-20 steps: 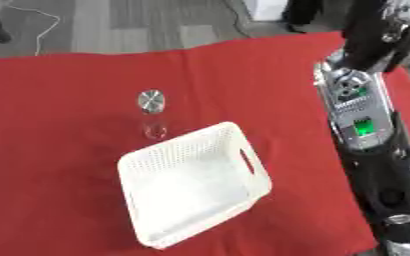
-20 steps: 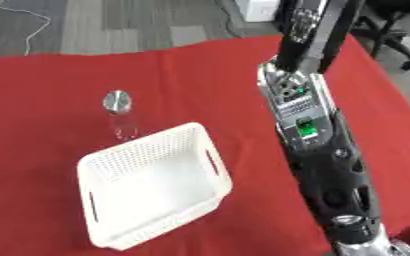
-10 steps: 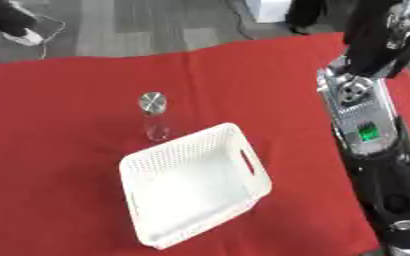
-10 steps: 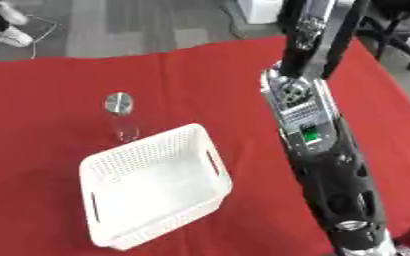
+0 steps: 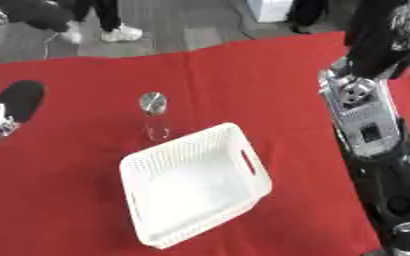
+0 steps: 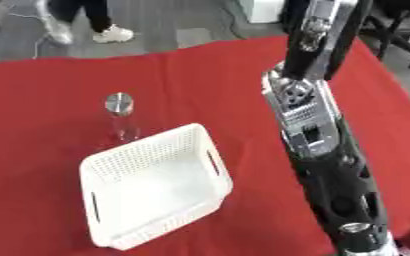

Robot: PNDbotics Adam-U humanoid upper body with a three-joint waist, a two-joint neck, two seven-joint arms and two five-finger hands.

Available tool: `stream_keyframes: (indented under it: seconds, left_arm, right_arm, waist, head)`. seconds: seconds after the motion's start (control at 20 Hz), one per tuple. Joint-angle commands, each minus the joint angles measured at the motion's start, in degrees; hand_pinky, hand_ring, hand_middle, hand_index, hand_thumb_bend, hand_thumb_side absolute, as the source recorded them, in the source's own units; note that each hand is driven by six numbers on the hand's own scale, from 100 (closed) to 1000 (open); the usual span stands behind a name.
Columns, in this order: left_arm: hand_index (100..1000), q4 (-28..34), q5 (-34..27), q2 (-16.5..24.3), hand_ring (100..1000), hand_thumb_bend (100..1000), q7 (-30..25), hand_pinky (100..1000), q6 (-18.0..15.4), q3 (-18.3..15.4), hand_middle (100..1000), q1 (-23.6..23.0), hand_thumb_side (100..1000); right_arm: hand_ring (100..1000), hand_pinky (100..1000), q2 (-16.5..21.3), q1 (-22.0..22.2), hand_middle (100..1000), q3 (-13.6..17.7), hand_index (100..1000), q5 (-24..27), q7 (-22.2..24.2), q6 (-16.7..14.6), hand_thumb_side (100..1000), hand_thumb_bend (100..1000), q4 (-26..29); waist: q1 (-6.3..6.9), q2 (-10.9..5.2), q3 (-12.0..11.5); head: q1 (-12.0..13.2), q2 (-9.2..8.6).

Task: Pick up objects on the table and place them in the box.

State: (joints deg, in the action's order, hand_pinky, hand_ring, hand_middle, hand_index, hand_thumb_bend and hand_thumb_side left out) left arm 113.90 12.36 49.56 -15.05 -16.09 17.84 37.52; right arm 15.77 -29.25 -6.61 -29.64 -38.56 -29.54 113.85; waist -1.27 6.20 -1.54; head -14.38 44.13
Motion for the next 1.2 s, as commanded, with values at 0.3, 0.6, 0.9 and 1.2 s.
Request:
stream_keyframes:
  seconds: [0.3,0.6,0.9,1.2]
  left_arm:
    - [911,0.17,3.13,2.91,802,100,-4.74,782,2.54,1.25,897,4.6,824]
    - [901,-4.85,9.0,3.17,813,100,-7.11,804,-0.78,3.07,891,7.96,821]
    - [904,-12.7,9.58,0.99,796,100,-6.02,775,-0.8,4.04,894,9.82,833]
    - [904,-17.46,9.8,-0.66,802,100,-8.0,786,-0.89,5.11,897,12.27,823]
  right_arm:
    - [596,572,0.38,-0.85,618,-0.2,648,0.51,-0.98,-2.06,1000,100,0.74]
    - [596,572,-0.01,-0.93,619,0.15,648,0.26,-1.5,-2.33,1000,100,0.74]
    - [596,573,-0.26,-1.24,619,-0.08,648,0.35,-1.52,-2.53,1000,100,0.74]
    - [596,573,-0.47,-1.47,618,-0.42,647,0.82,-1.15,-2.62,1000,100,0.74]
  waist:
    - [0.5,-0.78,0.44]
    - [0.74,-0.7,0.82]
    - [0.86,-0.43,1.15]
    - [0.98,-0.18,1.52]
  head:
    - [1.13,-0.02]
    - [1.92,-0.02]
    - [2.42,-0.02]
    - [3.12,-0.02]
